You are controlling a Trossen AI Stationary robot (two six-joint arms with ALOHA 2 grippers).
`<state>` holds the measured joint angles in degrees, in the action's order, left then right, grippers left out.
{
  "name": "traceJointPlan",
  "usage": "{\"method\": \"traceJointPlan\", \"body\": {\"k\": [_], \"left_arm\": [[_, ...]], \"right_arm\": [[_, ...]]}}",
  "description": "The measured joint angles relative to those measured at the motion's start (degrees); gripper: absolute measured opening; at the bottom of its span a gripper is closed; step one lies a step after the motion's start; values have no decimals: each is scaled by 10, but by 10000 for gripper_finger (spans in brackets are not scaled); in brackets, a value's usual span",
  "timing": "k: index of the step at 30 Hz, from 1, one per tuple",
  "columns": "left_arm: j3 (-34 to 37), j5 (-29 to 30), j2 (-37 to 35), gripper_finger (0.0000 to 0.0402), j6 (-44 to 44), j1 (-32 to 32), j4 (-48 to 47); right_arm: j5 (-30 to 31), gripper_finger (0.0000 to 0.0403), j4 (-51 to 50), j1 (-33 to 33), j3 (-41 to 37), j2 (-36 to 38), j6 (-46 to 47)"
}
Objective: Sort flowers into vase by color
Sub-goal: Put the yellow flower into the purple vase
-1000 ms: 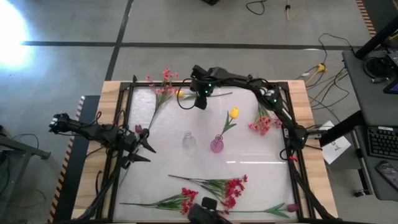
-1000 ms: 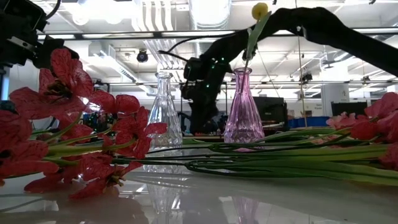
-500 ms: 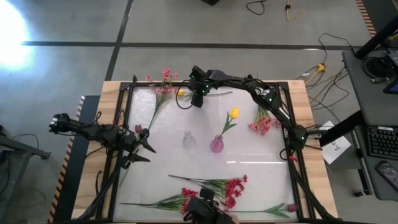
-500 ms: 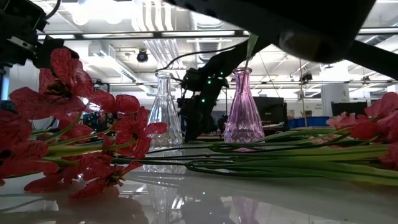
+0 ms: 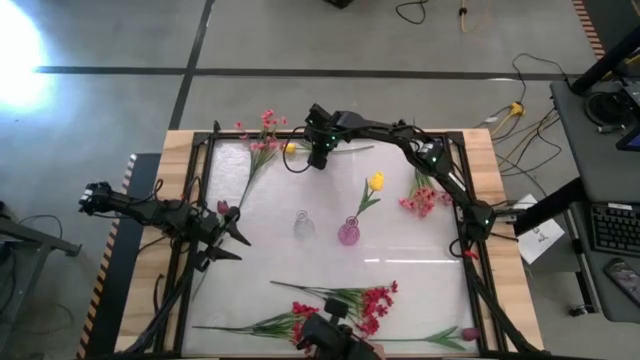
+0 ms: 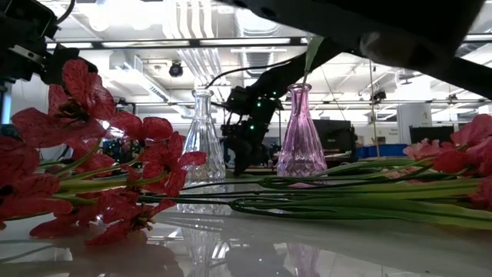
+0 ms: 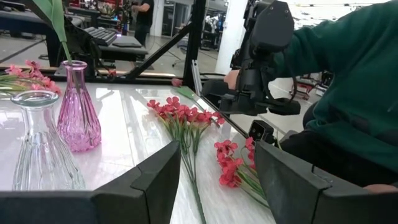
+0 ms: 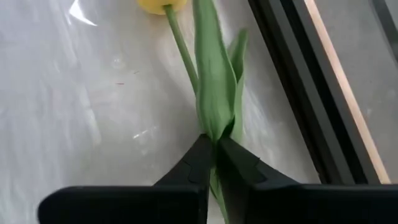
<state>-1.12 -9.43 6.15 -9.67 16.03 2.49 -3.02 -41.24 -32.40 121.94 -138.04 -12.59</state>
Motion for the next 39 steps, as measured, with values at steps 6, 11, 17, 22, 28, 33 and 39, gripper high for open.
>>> {"method": "traceJointPlan", "body": {"k": [6,11,17,22,28,33,39], "left_arm": [[0,0,0,194,0,0,0],[0,0,0,194,0,0,0],[0,0,0,194,0,0,0],[0,0,0,194,0,0,0],[0,0,0,194,0,0,0],[0,0,0,194,0,0,0],[0,0,0,194,0,0,0]], "right_arm": [[0,10,-8,7,23,23,-3],[-8,9,-1,22,26,121,-4],[-35,9,1,46,12,242,-5],[-83,9,58,75,-14,373,26],[-90,9,137,139,-74,497,125],[-88,9,224,206,-135,578,205],[17,9,294,305,-256,641,223]]}}
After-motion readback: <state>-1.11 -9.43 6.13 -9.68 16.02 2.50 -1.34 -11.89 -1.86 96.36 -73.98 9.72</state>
